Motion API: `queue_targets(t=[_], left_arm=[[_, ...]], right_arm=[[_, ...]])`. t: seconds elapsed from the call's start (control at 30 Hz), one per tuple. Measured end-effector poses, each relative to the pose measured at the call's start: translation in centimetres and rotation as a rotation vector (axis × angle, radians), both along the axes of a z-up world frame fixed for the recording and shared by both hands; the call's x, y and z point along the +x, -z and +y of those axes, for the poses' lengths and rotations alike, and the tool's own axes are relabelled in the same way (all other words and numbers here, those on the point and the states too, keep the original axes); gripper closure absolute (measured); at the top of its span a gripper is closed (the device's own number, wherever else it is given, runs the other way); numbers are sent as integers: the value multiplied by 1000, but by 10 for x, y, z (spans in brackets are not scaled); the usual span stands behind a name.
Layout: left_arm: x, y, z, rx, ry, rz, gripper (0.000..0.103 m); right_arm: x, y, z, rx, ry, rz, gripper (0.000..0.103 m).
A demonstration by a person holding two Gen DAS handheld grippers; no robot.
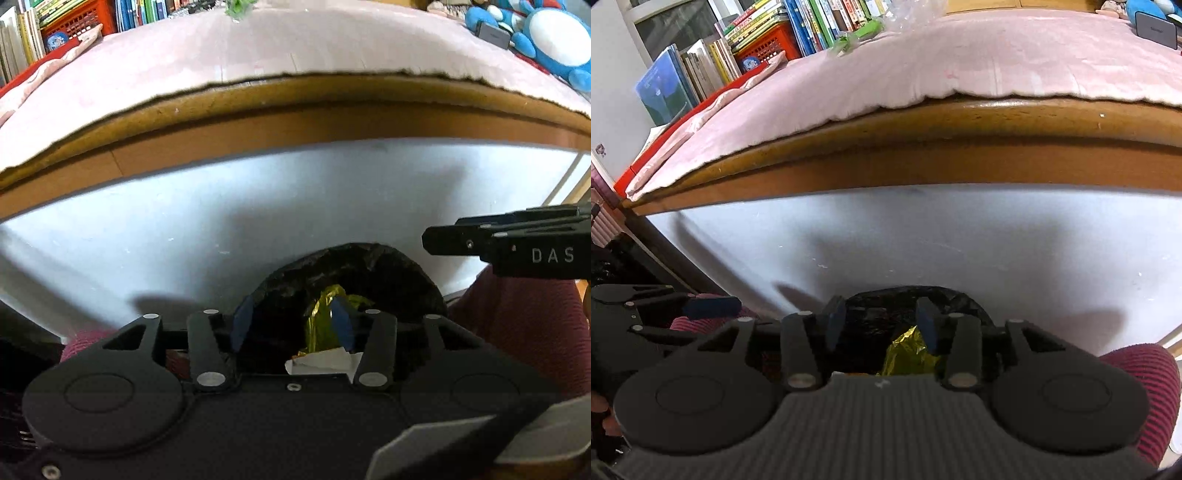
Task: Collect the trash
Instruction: 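Lower both held items into the black bin and open both tools, then grasp the green-wrapped item with the left tool while the right tool grasps the clear plastic bag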
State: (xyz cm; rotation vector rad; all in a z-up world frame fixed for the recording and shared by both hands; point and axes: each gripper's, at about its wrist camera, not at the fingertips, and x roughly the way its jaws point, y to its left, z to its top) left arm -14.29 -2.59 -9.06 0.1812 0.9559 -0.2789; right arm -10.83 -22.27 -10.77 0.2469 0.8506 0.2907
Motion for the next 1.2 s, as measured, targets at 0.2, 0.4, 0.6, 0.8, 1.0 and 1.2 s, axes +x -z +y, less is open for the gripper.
queue_targets(t=[0.2, 0.4, 0.6, 0.8, 1.0, 1.2], left_arm=[[6, -40, 12, -73, -16, -99, 52], [24, -95, 20, -144, -39, -293, 39], [72, -129, 20, -191, -109, -405, 26], [139, -128, 14, -228, -153, -426, 23], [211, -108, 6, -292, -257, -406, 24], [263, -88, -11, -317, -278, -337, 48]], right_arm=[[0, -27, -4, 29, -35, -80, 33], [10, -73, -5, 56, -85, -224, 25], [40, -108, -12, 35, -35, -352, 17], [99, -125, -24, 69, 62, -367, 12], [173, -126, -34, 122, 170, -337, 8], [249, -103, -32, 176, 238, -218, 8]])
